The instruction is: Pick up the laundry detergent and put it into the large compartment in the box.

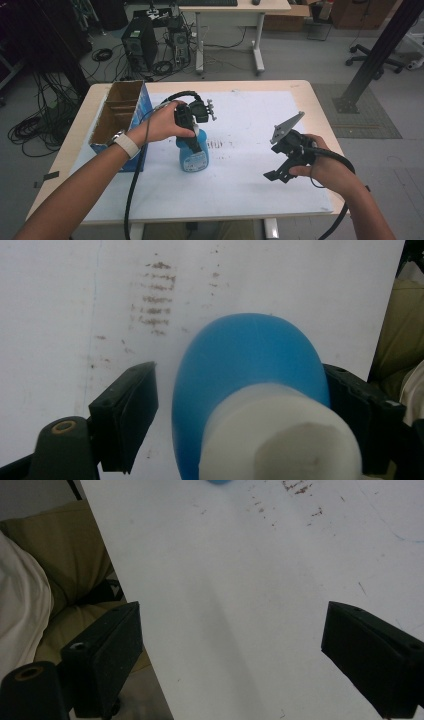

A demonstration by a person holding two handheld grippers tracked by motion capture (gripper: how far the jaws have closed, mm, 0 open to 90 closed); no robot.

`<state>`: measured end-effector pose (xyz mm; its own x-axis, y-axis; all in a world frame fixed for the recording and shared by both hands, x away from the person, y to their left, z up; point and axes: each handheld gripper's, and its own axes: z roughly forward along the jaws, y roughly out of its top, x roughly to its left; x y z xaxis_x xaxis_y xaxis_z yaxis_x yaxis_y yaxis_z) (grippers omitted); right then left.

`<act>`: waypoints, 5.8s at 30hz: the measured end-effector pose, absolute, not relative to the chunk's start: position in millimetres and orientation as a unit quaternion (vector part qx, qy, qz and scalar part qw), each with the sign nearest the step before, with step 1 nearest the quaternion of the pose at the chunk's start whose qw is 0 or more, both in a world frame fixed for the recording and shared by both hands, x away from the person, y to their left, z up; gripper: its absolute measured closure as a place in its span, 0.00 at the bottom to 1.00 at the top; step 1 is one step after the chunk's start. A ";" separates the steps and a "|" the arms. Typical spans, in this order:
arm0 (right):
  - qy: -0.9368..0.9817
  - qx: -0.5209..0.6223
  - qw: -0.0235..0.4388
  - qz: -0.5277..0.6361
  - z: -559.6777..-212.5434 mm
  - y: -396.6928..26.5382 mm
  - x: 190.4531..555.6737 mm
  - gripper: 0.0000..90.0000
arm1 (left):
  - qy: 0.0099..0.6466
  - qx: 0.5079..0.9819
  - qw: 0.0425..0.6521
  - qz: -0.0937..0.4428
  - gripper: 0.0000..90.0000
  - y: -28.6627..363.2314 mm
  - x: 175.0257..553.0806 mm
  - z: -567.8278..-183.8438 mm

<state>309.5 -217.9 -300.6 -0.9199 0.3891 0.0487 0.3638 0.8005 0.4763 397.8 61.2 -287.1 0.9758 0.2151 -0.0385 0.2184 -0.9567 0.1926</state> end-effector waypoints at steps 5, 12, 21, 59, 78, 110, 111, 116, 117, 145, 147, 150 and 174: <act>0.948 0.198 0.026 0.246 -300.1 -217.7 309.6 0.11 | 0.108 0.989 0.096 -0.013 0.29 61.4 397.2 -286.4; 0.948 0.198 0.026 0.247 -300.1 -217.6 309.4 0.11 | 0.109 0.990 0.093 -0.019 0.37 63.3 396.4 -292.6; 0.950 0.196 0.021 0.242 -304.2 -215.2 309.4 0.11 | 0.116 0.988 0.098 -0.022 0.41 64.4 396.1 -293.7; 0.949 0.197 0.025 0.247 -300.5 -215.8 307.5 0.11 | 0.156 0.983 0.100 0.000 0.41 68.4 389.2 -266.2; 0.949 0.192 0.028 0.249 -298.9 -215.4 306.2 0.11 | 0.190 0.975 0.110 0.018 0.41 72.9 384.8 -244.8; 0.950 0.176 0.032 0.256 -292.8 -212.4 306.4 0.11 | 0.292 0.947 0.123 0.048 0.41 87.8 378.8 -187.1; 0.950 0.176 0.032 0.256 -292.8 -212.1 306.8 0.11 | 0.296 0.946 0.123 0.048 0.41 88.3 378.9 -185.8; 0.951 0.171 0.031 0.257 -292.6 -209.8 308.2 0.11 | 0.313 0.941 0.119 0.046 0.41 91.0 378.5 -179.5; 0.951 0.171 0.031 0.257 -292.3 -209.4 308.4 0.11 | 0.316 0.940 0.120 0.047 0.41 91.6 378.3 -178.1; 0.953 0.149 0.035 0.261 -288.5 -201.6 313.2 0.11 | 0.376 0.914 0.137 0.063 0.41 107.6 374.9 -132.4; 0.953 0.149 0.035 0.262 -288.5 -201.7 313.2 0.11 | 0.383 0.911 0.139 0.063 0.41 109.3 374.3 -129.1; 0.953 0.148 0.035 0.263 -288.6 -201.3 313.5 0.11 | 0.388 0.908 0.142 0.066 0.41 111.2 373.5 -125.4; 0.954 0.139 0.032 0.264 -287.7 -197.2 317.1 0.11 | 0.481 0.863 0.130 0.082 0.41 144.1 380.6 -106.4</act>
<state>317.1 -197.2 -287.7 -0.9591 0.2827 0.0130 0.2492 0.8221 0.5119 380.6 144.1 -106.4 0.5237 0.8517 0.0172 0.8091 -0.5037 0.3027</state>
